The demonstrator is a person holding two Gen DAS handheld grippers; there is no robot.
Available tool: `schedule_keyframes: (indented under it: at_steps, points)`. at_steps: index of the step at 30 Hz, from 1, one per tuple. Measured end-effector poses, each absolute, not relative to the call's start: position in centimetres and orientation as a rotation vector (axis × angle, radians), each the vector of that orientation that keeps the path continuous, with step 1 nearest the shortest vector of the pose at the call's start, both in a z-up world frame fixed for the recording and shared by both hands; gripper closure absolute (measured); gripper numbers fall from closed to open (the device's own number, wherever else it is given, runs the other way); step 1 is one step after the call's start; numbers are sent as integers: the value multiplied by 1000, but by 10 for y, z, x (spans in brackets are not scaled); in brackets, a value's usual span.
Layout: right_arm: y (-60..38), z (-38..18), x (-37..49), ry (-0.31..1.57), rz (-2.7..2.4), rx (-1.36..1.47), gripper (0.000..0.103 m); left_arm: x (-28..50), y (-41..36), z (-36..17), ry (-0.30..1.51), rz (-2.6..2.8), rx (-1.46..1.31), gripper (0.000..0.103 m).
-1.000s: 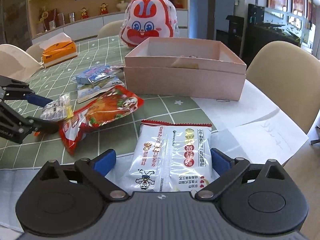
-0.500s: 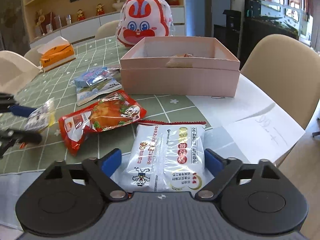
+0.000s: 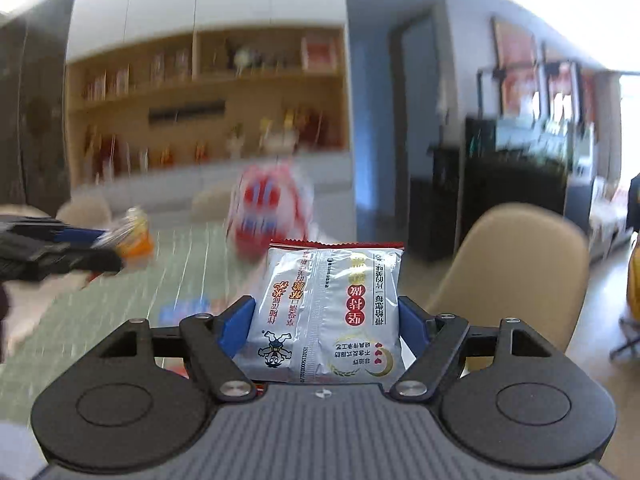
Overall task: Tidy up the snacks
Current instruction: 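Carry the twin-pack in the left tool to the pink box while the right tool carries the white packet, then open the left tool over the pink box while the right tool releases the white packet inside, then reach the left tool to the blue packet while the right tool reaches the clear sweets packet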
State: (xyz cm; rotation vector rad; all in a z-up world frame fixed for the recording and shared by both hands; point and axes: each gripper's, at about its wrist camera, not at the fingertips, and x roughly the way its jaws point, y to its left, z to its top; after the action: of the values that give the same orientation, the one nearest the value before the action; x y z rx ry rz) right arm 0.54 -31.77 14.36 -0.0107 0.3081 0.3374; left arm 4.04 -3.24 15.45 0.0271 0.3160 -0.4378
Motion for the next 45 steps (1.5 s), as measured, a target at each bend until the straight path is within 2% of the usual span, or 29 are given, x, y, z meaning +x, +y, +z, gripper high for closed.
schedule_keyframes:
  at_steps: [5,8,11,17,20,23,28,34,37,39,45]
  points:
    - [-329,167,38,249,304,-33,27,164,-52,151,449,-427,-180,41]
    - [-333,163,68,283,285,-21,27,229,-67,111,628,-434,-263,42]
    - [-338,154,95,333,279,10,27,257,-82,70,752,-438,-212,42]
    - [-316,134,162,456,330,37,27,249,-78,60,624,-471,-110,41]
    - [-290,125,213,566,381,100,27,244,-91,54,655,-541,68,40]
    - [-264,106,260,698,407,149,27,232,-92,50,564,-523,181,40]
    - [-228,73,297,857,404,75,27,224,-62,59,528,-514,97,40]
    - [-228,69,286,852,398,87,26,223,-1,61,541,-456,-149,41]
    - [-233,83,281,802,513,162,17,210,37,62,509,-378,-274,42]
    - [-234,94,271,759,468,167,17,199,55,62,494,-308,-294,42]
    - [-192,106,222,654,460,-35,17,169,104,38,644,-125,-377,42]
